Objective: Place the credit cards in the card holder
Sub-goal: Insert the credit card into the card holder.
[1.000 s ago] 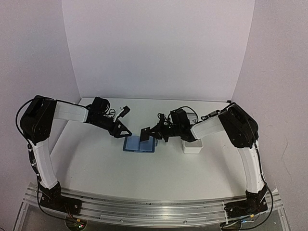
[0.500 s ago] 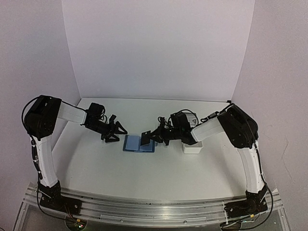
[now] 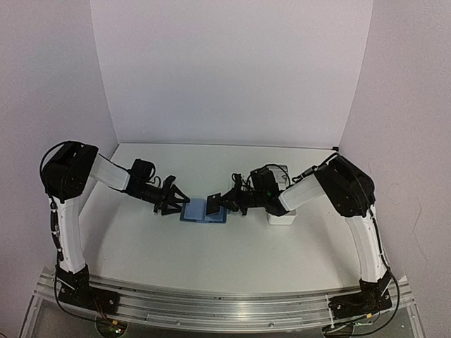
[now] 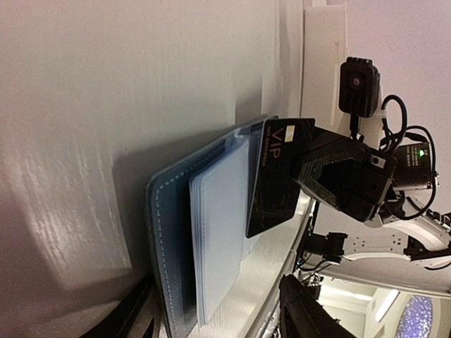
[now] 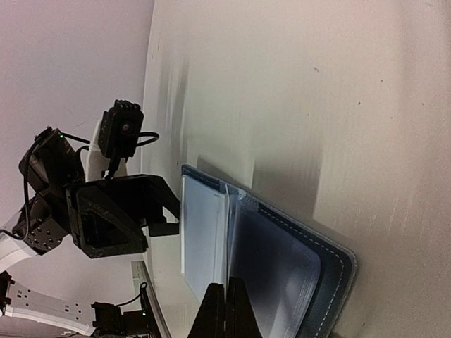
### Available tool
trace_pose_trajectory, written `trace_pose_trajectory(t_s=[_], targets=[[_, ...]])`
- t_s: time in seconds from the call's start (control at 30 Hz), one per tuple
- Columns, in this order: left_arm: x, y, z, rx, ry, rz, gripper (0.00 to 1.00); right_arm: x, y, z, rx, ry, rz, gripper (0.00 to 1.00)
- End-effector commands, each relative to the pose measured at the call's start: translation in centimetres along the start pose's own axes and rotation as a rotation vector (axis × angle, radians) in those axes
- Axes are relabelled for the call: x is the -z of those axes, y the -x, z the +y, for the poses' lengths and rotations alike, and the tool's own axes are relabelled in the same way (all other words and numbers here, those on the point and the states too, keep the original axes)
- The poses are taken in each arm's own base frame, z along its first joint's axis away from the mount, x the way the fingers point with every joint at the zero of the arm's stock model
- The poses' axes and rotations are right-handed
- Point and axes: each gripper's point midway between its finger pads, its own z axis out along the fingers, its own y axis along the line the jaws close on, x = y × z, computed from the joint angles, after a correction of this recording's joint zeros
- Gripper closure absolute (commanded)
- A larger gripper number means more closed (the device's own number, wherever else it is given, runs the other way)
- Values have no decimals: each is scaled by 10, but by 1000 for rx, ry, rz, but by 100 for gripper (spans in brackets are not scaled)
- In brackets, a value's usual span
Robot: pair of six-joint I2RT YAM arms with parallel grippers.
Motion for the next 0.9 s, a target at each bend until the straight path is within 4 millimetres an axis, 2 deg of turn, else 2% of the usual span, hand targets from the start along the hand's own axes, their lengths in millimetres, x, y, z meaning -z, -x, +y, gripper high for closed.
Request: trace_pose_trajectory(t_s=[0.0,0.1,0.23,0.3,0.4,0.57,0.87], targets=[[-14,-19,26,56,34,36,51,-4,2,8,27,42,-11,100],[-14,-18,23,37,12,26,63,-4,3,10,31,50,-10,100],[-19,-20,19,27,-7,32,66,-3,1,9,35,51,-6,100],[-21,-21,25,40,11,31,73,-3,1,9,35,52,-7,100],[-22,-23,34,65,39,26,98,1,2,14,33,75,-15,100],[-22,-23,44,91,62,22,100,9,8,30,27,127,-44,100],[-24,-26,55,116,68,35,100,-6,8,22,5,178,-54,100]])
